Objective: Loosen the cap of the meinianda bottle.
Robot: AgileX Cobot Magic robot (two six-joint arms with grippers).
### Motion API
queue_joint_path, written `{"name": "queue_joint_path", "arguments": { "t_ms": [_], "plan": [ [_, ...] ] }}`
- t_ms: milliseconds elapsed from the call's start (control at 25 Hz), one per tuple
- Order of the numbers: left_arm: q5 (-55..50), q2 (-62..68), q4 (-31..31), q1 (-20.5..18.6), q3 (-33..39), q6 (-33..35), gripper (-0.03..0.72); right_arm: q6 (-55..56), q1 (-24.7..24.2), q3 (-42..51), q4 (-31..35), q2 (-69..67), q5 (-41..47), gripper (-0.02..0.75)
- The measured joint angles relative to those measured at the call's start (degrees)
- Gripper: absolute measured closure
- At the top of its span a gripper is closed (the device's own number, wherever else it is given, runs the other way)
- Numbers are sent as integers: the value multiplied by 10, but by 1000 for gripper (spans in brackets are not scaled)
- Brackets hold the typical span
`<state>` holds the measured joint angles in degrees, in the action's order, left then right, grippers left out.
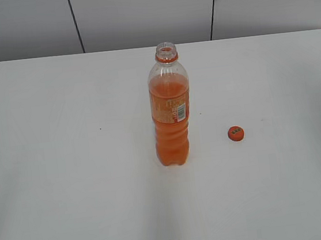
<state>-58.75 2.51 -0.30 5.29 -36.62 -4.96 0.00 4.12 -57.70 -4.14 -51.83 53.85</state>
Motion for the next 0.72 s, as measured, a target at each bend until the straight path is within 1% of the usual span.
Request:
{"name": "queue_joint_path", "arguments": {
  "t_ms": [120, 360, 520, 720],
  "plan": [
    [-13, -28, -7, 0, 17, 10, 126, -5, 0, 2, 5, 35, 3, 146],
    [-29, -29, -10, 0, 56, 26, 126, -13, 0, 31, 14, 124, 9, 146],
    [-29, -29, -10, 0, 60, 28, 126, -15, 0, 58, 21, 181, 19, 146],
    [-29, -29, -10, 0, 60, 28, 126, -26, 0, 95, 45, 252, 34, 146]
  ]
}}
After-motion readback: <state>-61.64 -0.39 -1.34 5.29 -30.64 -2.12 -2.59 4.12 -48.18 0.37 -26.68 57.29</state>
